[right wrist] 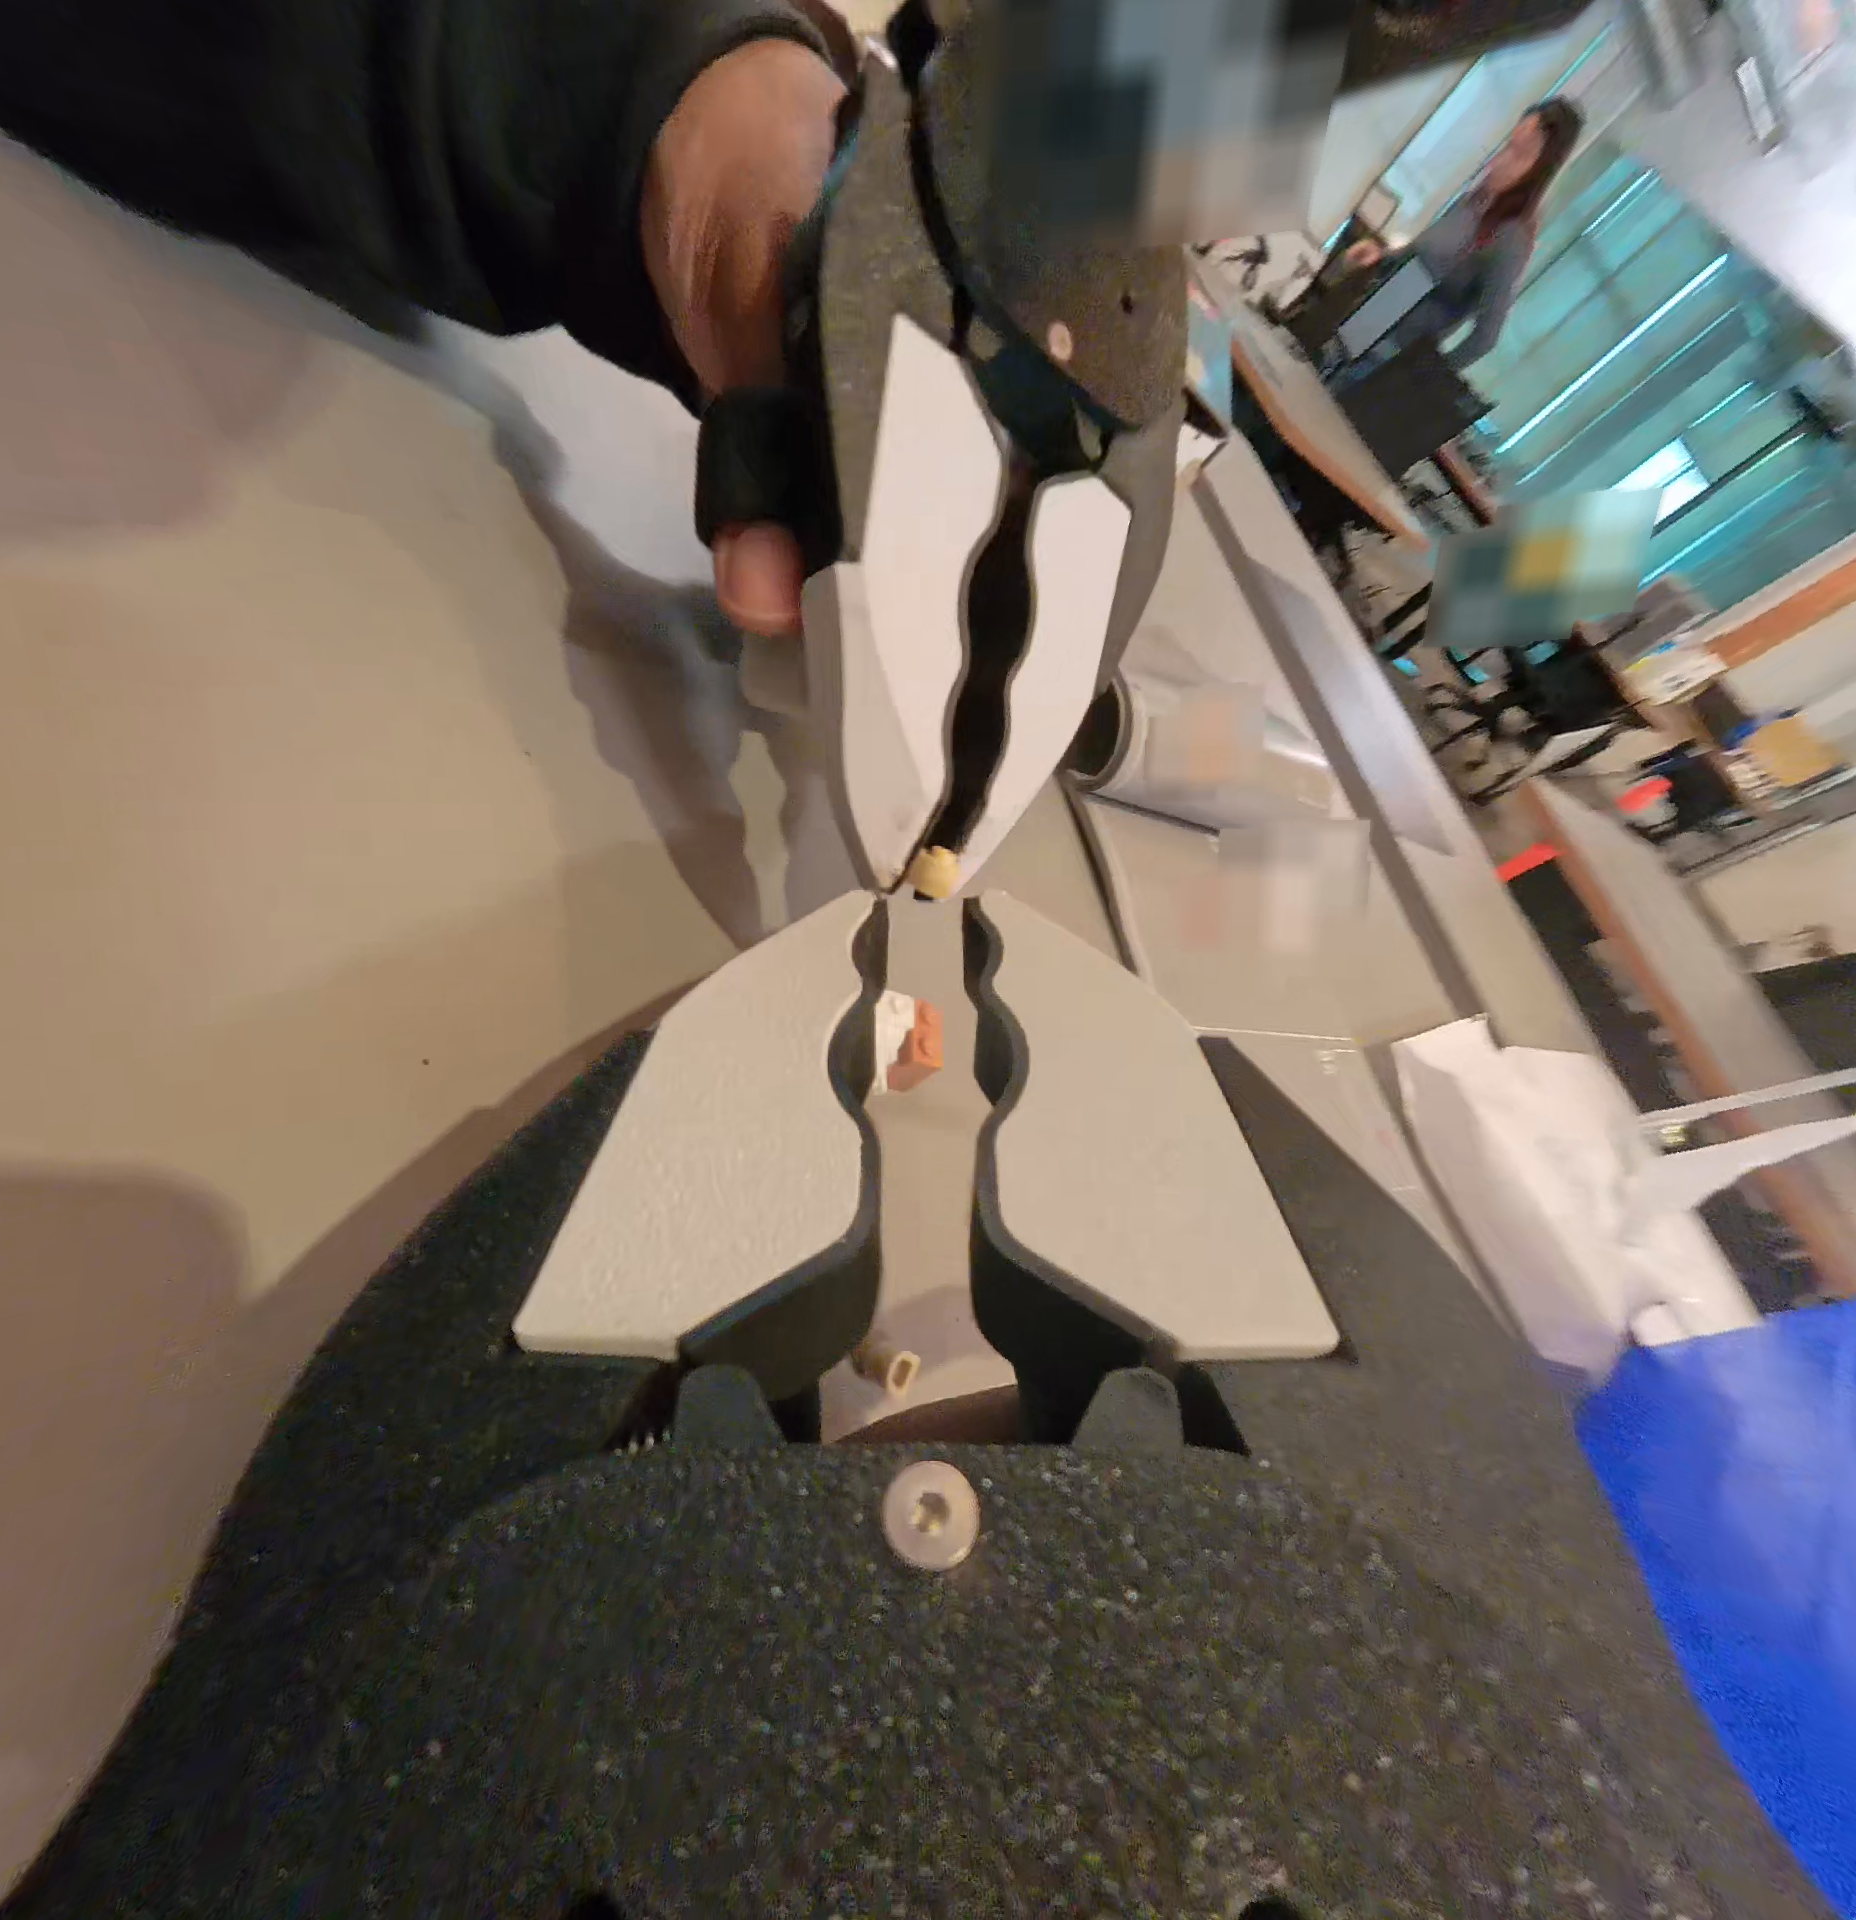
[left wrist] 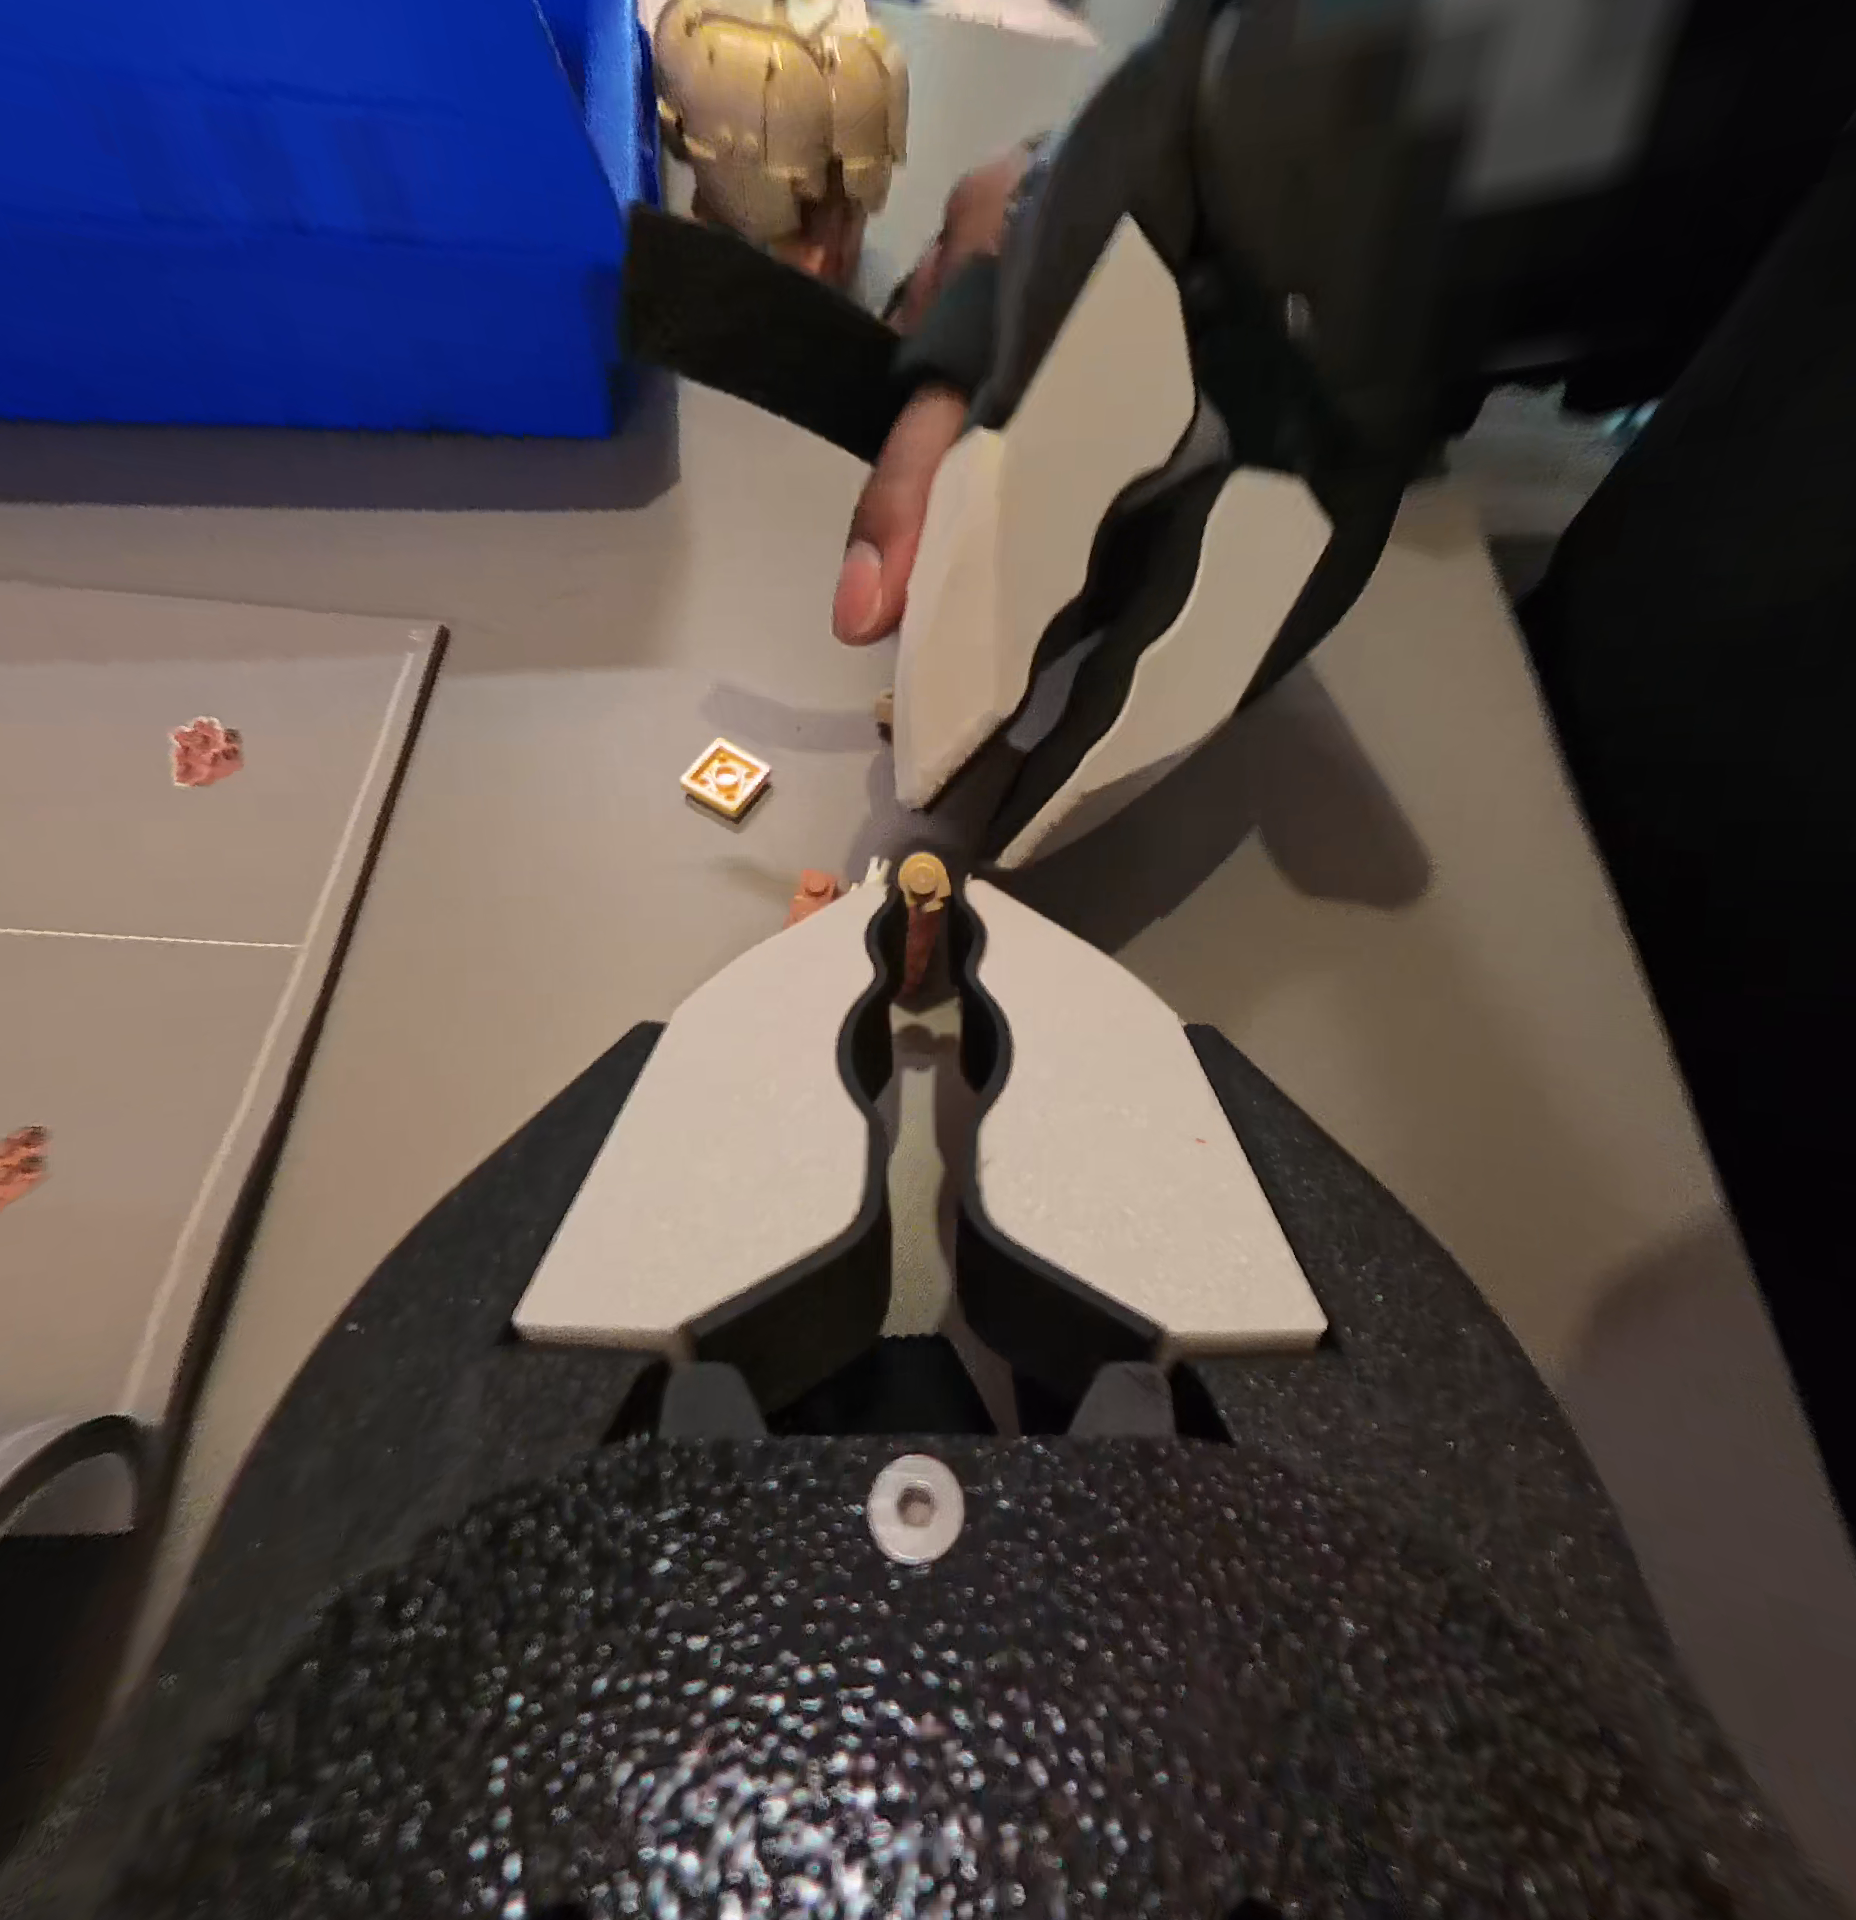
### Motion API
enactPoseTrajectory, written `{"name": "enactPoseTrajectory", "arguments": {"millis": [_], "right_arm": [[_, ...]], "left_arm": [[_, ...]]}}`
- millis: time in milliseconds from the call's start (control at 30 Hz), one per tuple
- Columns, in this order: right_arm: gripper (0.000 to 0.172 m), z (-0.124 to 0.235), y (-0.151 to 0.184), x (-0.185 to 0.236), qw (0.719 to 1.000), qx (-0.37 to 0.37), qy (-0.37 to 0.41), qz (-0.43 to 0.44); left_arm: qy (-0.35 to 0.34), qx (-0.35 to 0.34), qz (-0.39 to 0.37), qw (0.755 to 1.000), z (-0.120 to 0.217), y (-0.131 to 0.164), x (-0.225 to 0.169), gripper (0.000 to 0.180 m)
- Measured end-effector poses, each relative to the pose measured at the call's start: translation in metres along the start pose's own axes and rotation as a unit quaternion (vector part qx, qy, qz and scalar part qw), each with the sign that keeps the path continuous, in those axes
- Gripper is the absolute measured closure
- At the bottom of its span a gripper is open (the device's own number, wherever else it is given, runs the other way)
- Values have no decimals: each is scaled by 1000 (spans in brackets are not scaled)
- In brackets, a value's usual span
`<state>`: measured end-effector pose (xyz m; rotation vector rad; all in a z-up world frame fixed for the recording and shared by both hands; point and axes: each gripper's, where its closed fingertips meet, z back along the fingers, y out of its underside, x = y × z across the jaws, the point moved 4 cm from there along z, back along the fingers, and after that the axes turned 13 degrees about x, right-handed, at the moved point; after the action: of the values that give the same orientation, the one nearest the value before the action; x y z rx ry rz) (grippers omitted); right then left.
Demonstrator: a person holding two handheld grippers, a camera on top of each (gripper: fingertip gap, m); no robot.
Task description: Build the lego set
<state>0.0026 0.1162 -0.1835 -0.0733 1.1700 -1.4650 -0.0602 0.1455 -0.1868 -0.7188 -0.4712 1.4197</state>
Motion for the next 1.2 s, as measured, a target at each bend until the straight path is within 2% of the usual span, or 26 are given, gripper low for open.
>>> {"name": "enactPoseTrajectory", "arguments": {"millis": [100, 233, 600, 800, 933, 1033, 1200], "right_arm": [[160, 1, 0, 0, 998, -1, -48, -42], [162, 0, -1, 6, 994, 6, -89, -61], [164, -4, 1, 20, 988, 36, -140, -49], [164, -2, 2, 15, 987, 33, -139, -74], [164, 0, 7, 5, 986, 32, -131, -97], [164, -1, 10, -1, 984, 34, -129, -118], [164, 0, 12, -5, 982, 36, -134, -130]], "left_arm": [[-47, 50, -67, 995, -2, 5, -3, 173], [-75, 87, -140, 984, -7, 6, -13, 173], [-62, 103, -184, 975, -13, 8, -24, 173], [-51, 77, -158, 983, -11, 6, -20, 171], [-75, 68, -119, 988, -8, 10, -3, 156], [-103, 107, -104, 983, -16, 21, 11, 142], [-74, 104, -91, 988, -28, 19, 11, 132]]}}
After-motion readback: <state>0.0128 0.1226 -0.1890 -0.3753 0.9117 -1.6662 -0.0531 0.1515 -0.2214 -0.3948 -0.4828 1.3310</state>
